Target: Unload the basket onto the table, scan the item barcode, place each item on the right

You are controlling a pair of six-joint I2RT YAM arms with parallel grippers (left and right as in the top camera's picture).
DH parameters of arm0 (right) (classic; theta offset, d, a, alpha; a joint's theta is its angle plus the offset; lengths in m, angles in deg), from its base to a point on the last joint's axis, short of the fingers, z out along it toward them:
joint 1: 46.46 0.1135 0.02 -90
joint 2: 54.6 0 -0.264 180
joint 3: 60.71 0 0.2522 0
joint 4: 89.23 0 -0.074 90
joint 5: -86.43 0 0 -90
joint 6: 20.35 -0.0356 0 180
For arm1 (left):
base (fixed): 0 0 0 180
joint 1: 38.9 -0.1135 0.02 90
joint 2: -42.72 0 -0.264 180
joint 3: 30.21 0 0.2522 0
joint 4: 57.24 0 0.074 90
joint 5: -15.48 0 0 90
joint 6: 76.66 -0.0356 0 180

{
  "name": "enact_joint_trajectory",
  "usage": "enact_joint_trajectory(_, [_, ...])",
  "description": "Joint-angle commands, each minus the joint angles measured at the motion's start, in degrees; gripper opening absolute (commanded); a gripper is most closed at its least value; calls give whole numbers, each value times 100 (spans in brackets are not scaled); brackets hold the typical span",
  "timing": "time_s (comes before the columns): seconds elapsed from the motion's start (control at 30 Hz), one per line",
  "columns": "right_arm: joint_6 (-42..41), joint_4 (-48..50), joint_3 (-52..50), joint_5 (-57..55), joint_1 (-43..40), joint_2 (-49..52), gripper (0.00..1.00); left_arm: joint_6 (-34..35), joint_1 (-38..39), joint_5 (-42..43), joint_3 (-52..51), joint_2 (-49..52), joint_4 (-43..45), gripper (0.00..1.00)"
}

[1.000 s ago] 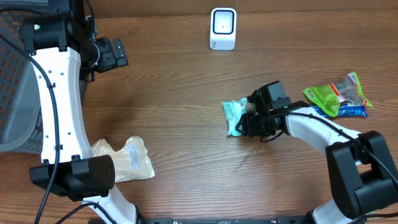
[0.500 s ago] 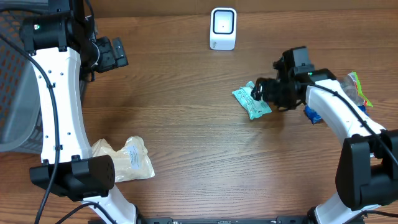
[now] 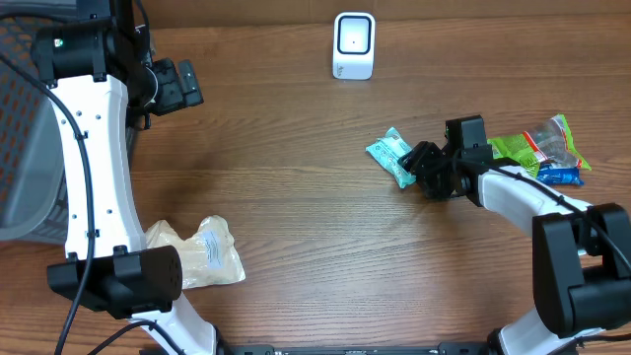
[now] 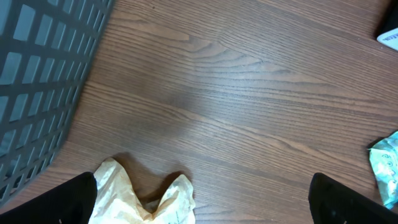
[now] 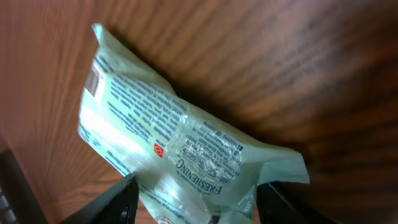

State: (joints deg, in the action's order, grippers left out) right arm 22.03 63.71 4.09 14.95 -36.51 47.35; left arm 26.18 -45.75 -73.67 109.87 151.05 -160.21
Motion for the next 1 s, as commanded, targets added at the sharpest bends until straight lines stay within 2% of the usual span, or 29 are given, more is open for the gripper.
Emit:
enact_joint_trajectory(0.0, [11, 282, -247, -739, 31, 94, 58, -149, -20, 24, 79, -76, -7, 100])
enact_joint_trajectory(0.07, [227, 485, -247, -741, 48, 94, 49, -149, -20, 24, 79, -76, -9, 100])
enact_joint_trajectory(0.13, [411, 577, -251, -756, 55, 94, 34, -149, -20, 24, 79, -76, -9, 100])
enact_joint_trajectory(0.2, [627, 575, -251, -804, 52, 94, 11, -149, -20, 22, 79, -76, -9, 100])
enact_joint_trajectory(0.23, [846, 570, -251, -824, 52, 94, 4, -149, -20, 22, 79, -76, -9, 100])
enact_joint_trajectory(0.37, [2015, 511, -234, -710, -20, 94, 4, -151, -20, 22, 79, -76, -9, 100])
enact_joint_trajectory(0.43, [3147, 199, -133, -470, -68, 94, 4, -149, -20, 24, 79, -76, -9, 100])
enact_joint_trajectory(0.5, [3884, -138, -4, -476, -68, 94, 4, -149, -20, 24, 79, -76, -9, 100])
enact_joint_trajectory(0.53, [4240, -326, 85, -487, -68, 94, 6, -149, -20, 24, 79, -76, -7, 100])
enact_joint_trajectory(0.6, [4511, -645, 306, -496, -81, 94, 35, -149, -20, 24, 79, -76, -9, 100])
enact_joint_trajectory(0.67, [4441, -1095, 739, -129, -153, 92, 73, -149, -20, 22, 79, -76, -9, 100])
enact_joint_trajectory(0.73, [4439, -1591, 1158, 396, -260, 94, 89, -149, -20, 24, 79, -76, -9, 100])
enact_joint_trajectory(0.8, [3932, -1832, 1388, 846, -367, 94, 96, -149, -20, 22, 79, -76, -9, 100])
enact_joint_trajectory(0.87, [3071, -1838, 1373, 1088, -409, 96, 96, -151, -20, 22, 79, -76, -9, 100])
enact_joint_trajectory(0.93, [2194, -1829, 1213, 1296, -354, 98, 85, -149, -20, 24, 79, -76, -9, 100])
enact_joint_trajectory(0.97, [2251, -1814, 1130, 1377, -278, 98, 80, -149, -20, 22, 79, -76, -9, 100])
